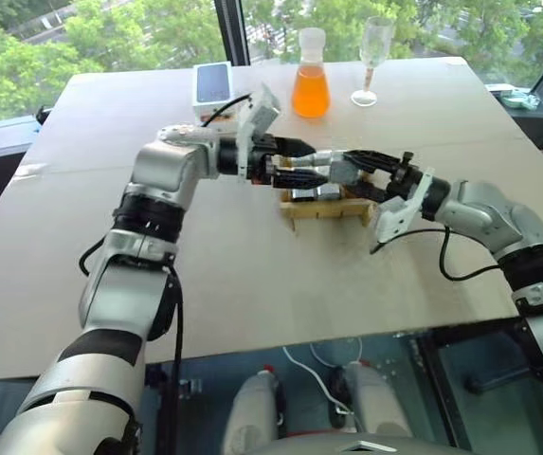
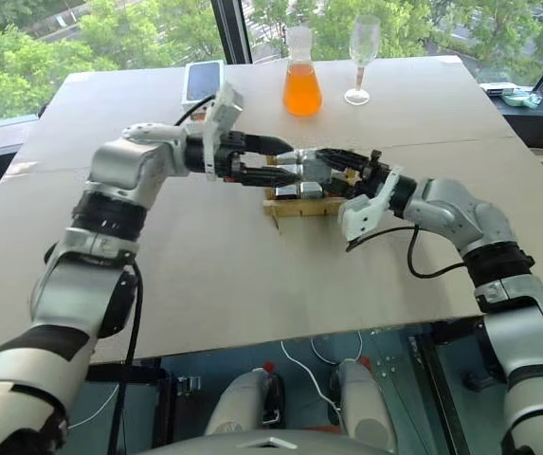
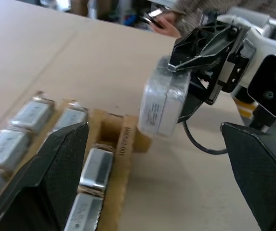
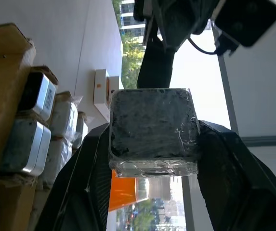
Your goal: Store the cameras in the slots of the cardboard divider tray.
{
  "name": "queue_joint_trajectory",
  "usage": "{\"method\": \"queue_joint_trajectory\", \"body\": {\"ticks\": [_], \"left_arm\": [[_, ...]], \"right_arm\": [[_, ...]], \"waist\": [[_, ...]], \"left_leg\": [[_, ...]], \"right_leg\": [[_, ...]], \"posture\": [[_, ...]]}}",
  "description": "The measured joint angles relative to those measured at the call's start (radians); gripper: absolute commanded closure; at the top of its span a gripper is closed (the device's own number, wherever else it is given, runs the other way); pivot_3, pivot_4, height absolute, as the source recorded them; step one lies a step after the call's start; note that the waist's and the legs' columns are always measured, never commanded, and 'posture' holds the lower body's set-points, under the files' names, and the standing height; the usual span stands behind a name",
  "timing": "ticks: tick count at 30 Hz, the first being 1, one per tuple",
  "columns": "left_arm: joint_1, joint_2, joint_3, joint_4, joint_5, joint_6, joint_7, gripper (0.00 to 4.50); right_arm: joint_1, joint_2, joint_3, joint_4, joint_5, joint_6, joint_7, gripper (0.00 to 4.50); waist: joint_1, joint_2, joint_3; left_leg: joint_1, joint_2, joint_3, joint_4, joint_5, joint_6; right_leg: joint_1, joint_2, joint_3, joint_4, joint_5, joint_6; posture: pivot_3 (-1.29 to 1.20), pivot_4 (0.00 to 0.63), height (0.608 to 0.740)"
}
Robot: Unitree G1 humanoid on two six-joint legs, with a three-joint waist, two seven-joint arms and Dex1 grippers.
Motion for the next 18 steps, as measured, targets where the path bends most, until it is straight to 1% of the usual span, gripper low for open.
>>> {"method": "queue_joint_trajectory", "body": {"ticks": [1, 2, 4, 7, 9, 10, 14, 15, 18], "left_arm": [[-0.015, -0.009, 0.000, 0.024, 0.012, -0.015, -0.016, 0.00], [-0.030, -0.015, 0.000, 0.046, 0.022, -0.028, -0.029, 0.50], [-0.054, -0.025, 0.000, 0.084, 0.035, -0.048, -0.052, 1.22], [-0.075, -0.044, 0.000, 0.122, 0.054, -0.075, -0.098, 2.81], [-0.080, -0.050, 0.000, 0.136, 0.064, -0.091, -0.118, 3.55], [-0.082, -0.050, 0.000, 0.142, 0.074, -0.103, -0.128, 3.76], [-0.092, -0.052, 0.000, 0.152, 0.110, -0.131, -0.152, 3.75], [-0.093, -0.054, 0.000, 0.156, 0.113, -0.135, -0.153, 3.75], [-0.097, -0.075, 0.002, 0.200, 0.137, -0.144, -0.144, 3.75]], "right_arm": [[0.000, 0.000, 0.005, -0.009, -0.013, -0.002, -0.005, 2.59], [0.000, 0.000, 0.007, -0.018, -0.022, -0.003, -0.007, 2.59], [0.000, 0.000, 0.016, -0.034, -0.030, -0.003, -0.011, 2.59], [0.000, -0.001, 0.024, -0.040, -0.033, 0.014, -0.014, 2.59], [0.001, -0.002, 0.025, -0.039, -0.036, 0.024, -0.014, 2.59], [0.001, -0.002, 0.027, -0.039, -0.035, 0.024, -0.014, 2.59], [0.001, -0.002, 0.034, -0.039, -0.035, 0.024, -0.016, 2.59], [0.001, -0.003, 0.035, -0.039, -0.035, 0.025, -0.015, 1.49], [0.010, -0.004, 0.035, -0.050, -0.008, 0.035, -0.001, 0.15]], "waist": [[0.000, 0.000, 0.000], [-0.001, 0.000, 0.000], [-0.001, 0.000, 0.000], [-0.001, 0.000, 0.000], [-0.001, 0.000, 0.000], [-0.002, 0.000, 0.000], [-0.002, 0.000, 0.000], [-0.002, 0.000, 0.000], [-0.001, 0.000, 0.000]], "left_leg": [[0.000, 0.000, 0.000, 0.000, 0.000, 0.000], [0.000, 0.000, 0.000, 0.000, 0.000, 0.000], [0.001, 0.000, -0.001, 0.000, 0.000, 0.000], [0.000, 0.000, -0.001, 0.000, 0.000, 0.000], [0.000, 0.000, -0.001, 0.000, 0.000, 0.000], [0.000, 0.000, -0.001, 0.000, 0.000, 0.000], [0.001, 0.000, -0.002, 0.000, 0.000, 0.000], [0.000, 0.000, -0.002, 0.000, 0.000, 0.000], [0.000, 0.000, -0.003, 0.000, 0.000, 0.000]], "right_leg": [[0.000, 0.000, 0.000, 0.000, 0.000, 0.000], [0.000, 0.000, 0.000, 0.000, 0.000, 0.000], [0.000, 0.000, 0.001, 0.001, -0.002, 0.003], [0.000, 0.000, 0.000, 0.001, -0.002, 0.003], [0.000, 0.000, 0.001, 0.000, -0.001, 0.002], [0.000, 0.000, 0.001, 0.000, -0.001, 0.002], [0.000, 0.001, 0.001, 0.000, 0.000, 0.000], [0.000, 0.001, 0.001, 0.000, 0.000, 0.001], [0.000, 0.001, 0.001, 0.000, -0.001, 0.002]], "posture": [[0.00, 0.150, 0.740], [0.00, 0.150, 0.740], [0.00, 0.150, 0.740], [0.00, 0.150, 0.740], [0.00, 0.150, 0.740], [0.00, 0.150, 0.740], [0.00, 0.150, 0.740], [0.00, 0.150, 0.740], [0.00, 0.150, 0.740]]}}
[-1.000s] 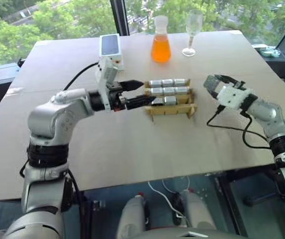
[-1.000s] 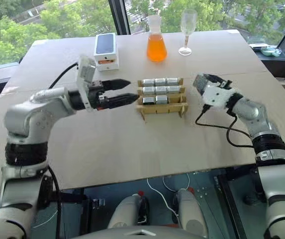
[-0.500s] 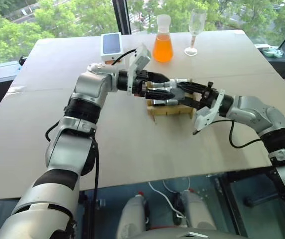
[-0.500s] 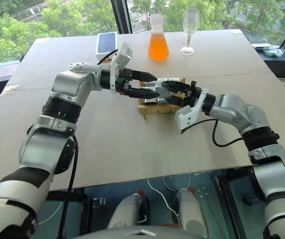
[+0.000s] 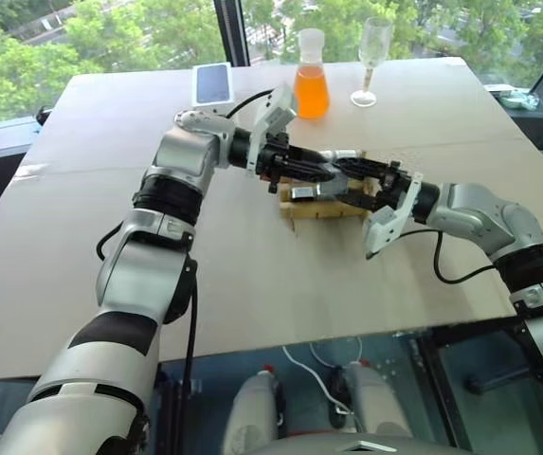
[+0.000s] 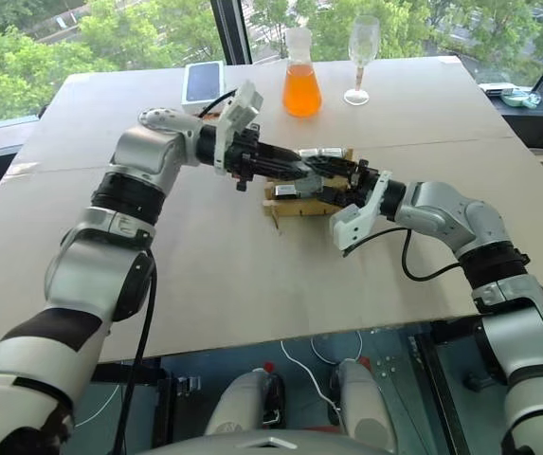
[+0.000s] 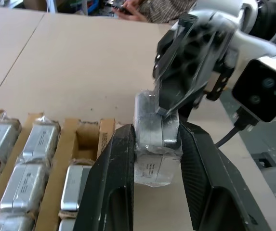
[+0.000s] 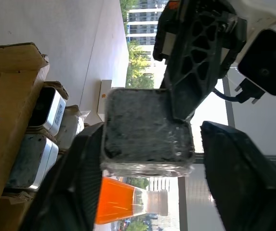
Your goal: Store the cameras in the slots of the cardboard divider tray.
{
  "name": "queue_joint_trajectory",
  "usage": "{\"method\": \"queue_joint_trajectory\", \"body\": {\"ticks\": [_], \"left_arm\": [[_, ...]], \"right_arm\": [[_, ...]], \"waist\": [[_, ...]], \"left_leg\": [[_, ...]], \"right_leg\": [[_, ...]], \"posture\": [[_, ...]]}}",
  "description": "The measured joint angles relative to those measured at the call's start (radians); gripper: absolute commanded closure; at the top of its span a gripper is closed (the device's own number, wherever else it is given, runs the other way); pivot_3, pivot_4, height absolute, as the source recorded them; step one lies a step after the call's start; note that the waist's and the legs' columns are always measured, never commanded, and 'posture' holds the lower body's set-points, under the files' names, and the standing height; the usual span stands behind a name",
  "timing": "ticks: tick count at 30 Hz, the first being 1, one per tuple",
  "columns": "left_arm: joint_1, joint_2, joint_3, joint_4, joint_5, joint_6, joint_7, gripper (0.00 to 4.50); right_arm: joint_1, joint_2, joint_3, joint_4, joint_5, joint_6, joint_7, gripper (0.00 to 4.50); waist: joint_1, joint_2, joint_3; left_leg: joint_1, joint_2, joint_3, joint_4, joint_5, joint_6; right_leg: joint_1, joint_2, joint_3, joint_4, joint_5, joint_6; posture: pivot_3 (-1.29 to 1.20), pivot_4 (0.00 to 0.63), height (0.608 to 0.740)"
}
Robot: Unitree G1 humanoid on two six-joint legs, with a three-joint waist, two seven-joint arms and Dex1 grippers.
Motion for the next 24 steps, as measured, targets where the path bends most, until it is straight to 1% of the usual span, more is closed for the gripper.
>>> {"method": "queue_joint_trajectory", "body": {"ticks": [1, 4, 6, 10, 13, 15, 16, 18, 21, 24], "left_arm": [[0.000, -0.007, 0.000, 0.012, 0.006, -0.007, 0.009, 3.75], [-0.028, -0.042, 0.012, 0.087, 0.025, -0.076, 0.051, 3.75], [-0.066, -0.074, 0.039, 0.154, 0.034, -0.140, 0.087, 3.75], [-0.132, -0.129, 0.049, 0.287, 0.087, -0.295, 0.166, 3.75], [-0.141, -0.172, 0.049, 0.387, 0.130, -0.386, 0.195, 3.75], [-0.137, -0.194, 0.047, 0.435, 0.161, -0.430, 0.222, 3.75], [-0.135, -0.208, 0.047, 0.460, 0.178, -0.457, 0.245, 3.75], [-0.134, -0.212, 0.050, 0.474, 0.191, -0.472, 0.258, 3.75], [-0.129, -0.217, 0.064, 0.493, 0.211, -0.489, 0.275, 3.75], [-0.105, -0.210, 0.066, 0.505, 0.248, -0.507, 0.298, 3.75]], "right_arm": [[0.007, 0.000, 0.000, -0.003, 0.016, 0.005, 0.003, 0.00], [0.064, -0.002, -0.013, -0.010, 0.105, 0.043, 0.024, 0.00], [0.128, -0.010, -0.039, -0.020, 0.205, 0.097, 0.061, 0.00], [0.319, -0.027, -0.137, -0.117, 0.541, 0.328, 0.217, 0.00], [0.523, 0.000, -0.201, -0.341, 0.860, 0.600, 0.308, 0.00], [0.617, 0.026, -0.227, -0.476, 1.023, 0.756, 0.319, 0.00], [0.681, 0.043, -0.255, -0.577, 1.115, 0.855, 0.305, 0.00], [0.728, 0.059, -0.281, -0.647, 1.167, 0.918, 0.289, 0.00], [0.857, 0.114, -0.334, -0.758, 1.251, 1.005, 0.244, 0.00], [0.996, 0.168, -0.362, -0.802, 1.273, 1.028, 0.227, 0.00]], "waist": [[0.000, 0.000, 0.000], [0.004, -0.001, 0.000], [0.008, -0.001, 0.000], [0.012, -0.001, 0.001], [0.008, -0.001, 0.001], [-0.002, -0.002, 0.001], [-0.002, -0.002, 0.001], [-0.003, -0.002, 0.001], [0.004, -0.002, 0.001], [0.006, -0.002, 0.001]], "left_leg": [[0.000, 0.000, 0.000, 0.000, 0.000, 0.000], [-0.001, 0.000, 0.000, 0.000, 0.000, 0.000], [-0.002, -0.001, 0.001, 0.001, 0.000, 0.000], [-0.002, -0.001, 0.001, 0.000, 0.000, 0.001], [-0.001, -0.001, -0.003, -0.001, 0.000, 0.001], [0.000, 0.000, -0.002, -0.001, 0.000, 0.001], [0.000, 0.000, -0.003, -0.001, -0.001, 0.001], [0.000, 0.000, -0.004, 0.000, -0.001, 0.001], [0.000, 0.000, -0.006, 0.000, -0.001, 0.002], [-0.001, 0.000, -0.006, 0.000, -0.001, 0.002]], "right_leg": [[0.000, 0.000, 0.000, 0.000, 0.000, -0.001], [0.000, 0.000, -0.001, 0.000, 0.001, -0.002], [0.000, -0.001, -0.003, -0.001, 0.001, -0.002], [0.001, -0.002, -0.004, -0.002, 0.001, -0.002], [0.001, -0.001, -0.003, -0.002, 0.001, -0.002], [0.000, -0.002, -0.002, 0.000, 0.001, -0.001], [0.001, -0.003, -0.002, 0.000, -0.001, 0.002], [0.001, -0.002, -0.002, 0.000, -0.001, 0.003], [0.001, 0.003, -0.004, 0.000, -0.002, 0.003], [0.001, 0.002, -0.005, 0.000, -0.002, 0.003]], "posture": [[0.00, 0.150, 0.740], [0.00, 0.150, 0.740], [0.00, 0.150, 0.740], [0.00, 0.150, 0.740], [0.00, 0.150, 0.740], [0.00, 0.150, 0.740], [0.00, 0.150, 0.740], [0.00, 0.150, 0.740], [0.00, 0.150, 0.740], [0.00, 0.150, 0.740]]}}
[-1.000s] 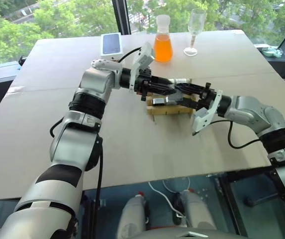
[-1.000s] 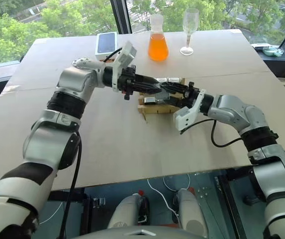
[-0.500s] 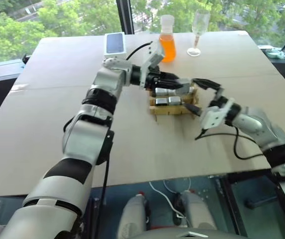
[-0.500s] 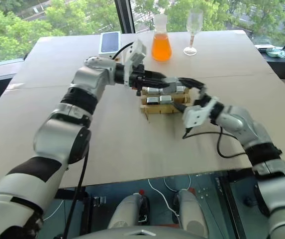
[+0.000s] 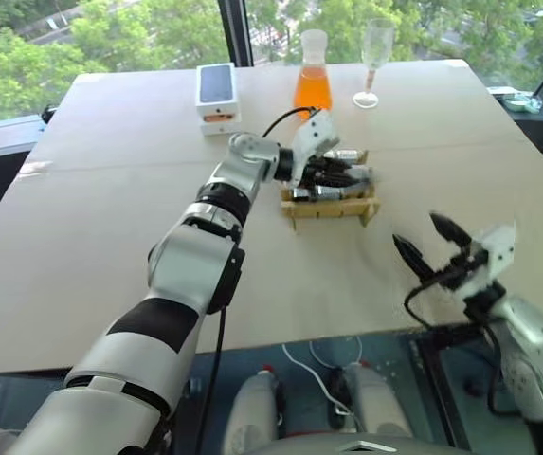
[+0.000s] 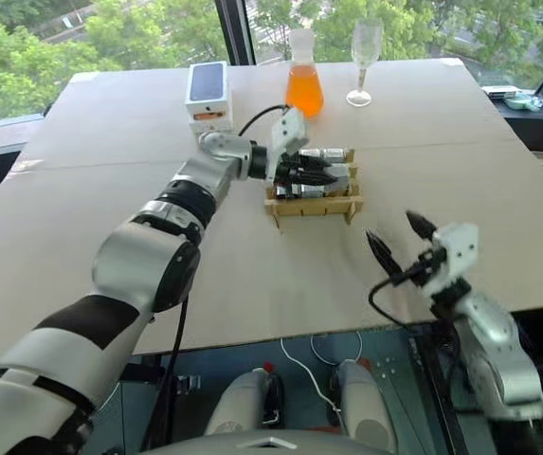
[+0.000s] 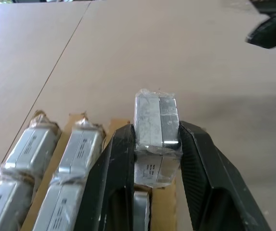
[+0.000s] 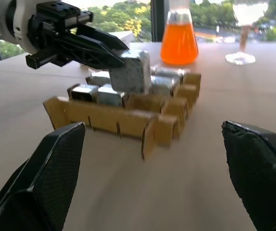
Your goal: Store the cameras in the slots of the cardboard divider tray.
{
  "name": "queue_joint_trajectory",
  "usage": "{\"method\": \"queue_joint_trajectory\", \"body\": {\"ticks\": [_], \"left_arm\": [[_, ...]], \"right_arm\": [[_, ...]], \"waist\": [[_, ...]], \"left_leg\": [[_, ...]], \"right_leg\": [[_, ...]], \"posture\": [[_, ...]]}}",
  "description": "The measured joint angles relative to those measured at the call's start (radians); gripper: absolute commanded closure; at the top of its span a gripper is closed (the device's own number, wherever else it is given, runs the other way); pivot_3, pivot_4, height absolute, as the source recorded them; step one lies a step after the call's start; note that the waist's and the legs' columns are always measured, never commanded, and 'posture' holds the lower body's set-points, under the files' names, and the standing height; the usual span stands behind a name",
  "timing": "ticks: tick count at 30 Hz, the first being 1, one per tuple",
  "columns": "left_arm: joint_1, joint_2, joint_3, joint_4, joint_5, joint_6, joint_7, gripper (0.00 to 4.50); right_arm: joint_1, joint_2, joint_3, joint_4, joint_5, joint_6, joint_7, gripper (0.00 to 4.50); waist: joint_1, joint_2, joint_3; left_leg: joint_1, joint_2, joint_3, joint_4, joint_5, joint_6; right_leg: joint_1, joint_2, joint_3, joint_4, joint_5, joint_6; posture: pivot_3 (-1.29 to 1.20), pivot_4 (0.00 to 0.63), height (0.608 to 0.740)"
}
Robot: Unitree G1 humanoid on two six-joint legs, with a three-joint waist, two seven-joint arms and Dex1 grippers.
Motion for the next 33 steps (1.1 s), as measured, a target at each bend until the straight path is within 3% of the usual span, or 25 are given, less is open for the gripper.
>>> {"method": "queue_joint_trajectory", "body": {"ticks": [6, 33], "left_arm": [[0.006, -0.008, 0.018, 0.000, 0.036, -0.025, 0.024, 3.75], [0.011, -0.048, 0.054, 0.006, 0.096, -0.045, 0.071, 3.75]], "right_arm": [[0.095, 0.043, -0.025, -0.063, -0.001, -0.012, 0.036, 0.00], [0.087, 0.102, -0.022, -0.096, -0.036, 0.010, 0.097, 0.00]], "waist": [[-0.003, -0.001, -0.001], [-0.001, -0.002, -0.001]], "left_leg": [[0.001, 0.000, 0.000, 0.001, -0.002, 0.004], [0.001, -0.001, 0.000, 0.001, -0.002, 0.004]], "right_leg": [[0.001, 0.000, 0.001, 0.000, 0.000, 0.000], [0.001, 0.001, 0.000, 0.000, 0.000, 0.000]], "posture": [[0.00, 0.150, 0.740], [0.00, 0.150, 0.740]]}}
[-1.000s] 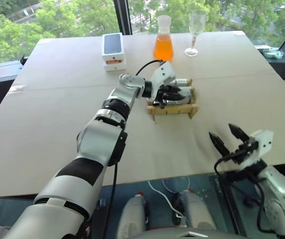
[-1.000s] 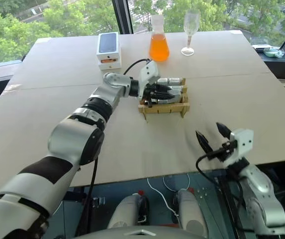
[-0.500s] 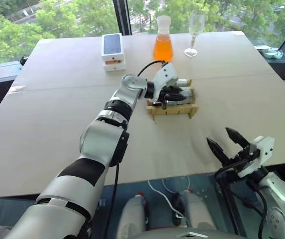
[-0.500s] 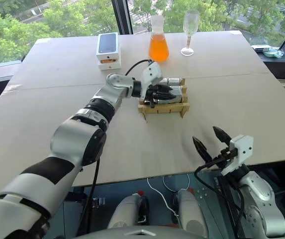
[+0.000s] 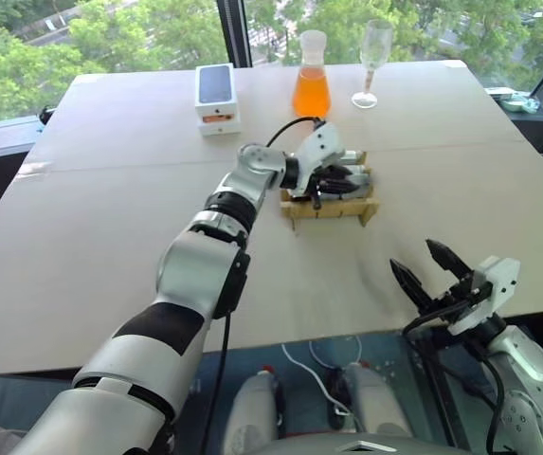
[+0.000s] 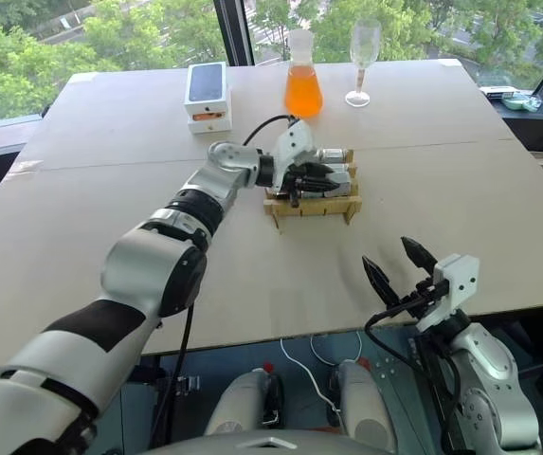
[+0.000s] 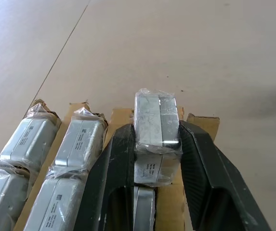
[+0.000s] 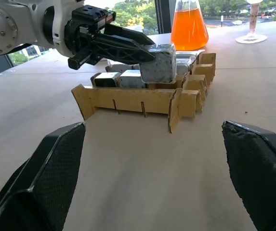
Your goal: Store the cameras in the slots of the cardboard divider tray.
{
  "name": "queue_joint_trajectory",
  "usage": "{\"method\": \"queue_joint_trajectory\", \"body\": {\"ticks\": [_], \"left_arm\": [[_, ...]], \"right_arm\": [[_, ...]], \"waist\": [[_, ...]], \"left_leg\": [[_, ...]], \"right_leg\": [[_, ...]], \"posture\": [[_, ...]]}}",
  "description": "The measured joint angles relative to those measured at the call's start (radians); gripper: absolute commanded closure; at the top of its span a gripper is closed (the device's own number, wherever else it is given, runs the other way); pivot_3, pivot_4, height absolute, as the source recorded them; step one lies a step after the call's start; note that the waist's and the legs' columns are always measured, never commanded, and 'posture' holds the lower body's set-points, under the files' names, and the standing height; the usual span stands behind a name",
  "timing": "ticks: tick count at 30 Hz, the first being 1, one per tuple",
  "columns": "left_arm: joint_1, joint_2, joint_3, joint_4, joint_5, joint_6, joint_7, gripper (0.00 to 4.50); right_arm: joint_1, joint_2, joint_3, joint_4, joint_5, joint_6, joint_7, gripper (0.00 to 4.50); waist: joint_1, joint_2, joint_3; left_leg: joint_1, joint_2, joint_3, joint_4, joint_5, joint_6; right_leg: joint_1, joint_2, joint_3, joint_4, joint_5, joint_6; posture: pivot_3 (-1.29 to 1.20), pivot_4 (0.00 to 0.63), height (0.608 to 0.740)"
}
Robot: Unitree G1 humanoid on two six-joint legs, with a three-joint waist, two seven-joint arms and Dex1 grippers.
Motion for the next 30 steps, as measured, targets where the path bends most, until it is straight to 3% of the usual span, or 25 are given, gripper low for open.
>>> {"method": "queue_joint_trajectory", "body": {"ticks": [30], "left_arm": [[0.000, -0.026, 0.017, 0.026, 0.055, -0.011, 0.065, 3.75]], "right_arm": [[0.019, 0.026, 0.000, -0.037, -0.017, 0.002, -0.037, 0.00]], "waist": [[0.000, -0.001, 0.000]], "left_leg": [[0.001, 0.000, -0.001, 0.000, 0.000, 0.000]], "right_leg": [[0.001, 0.000, -0.001, 0.000, 0.000, 0.000]], "posture": [[0.00, 0.150, 0.740]]}}
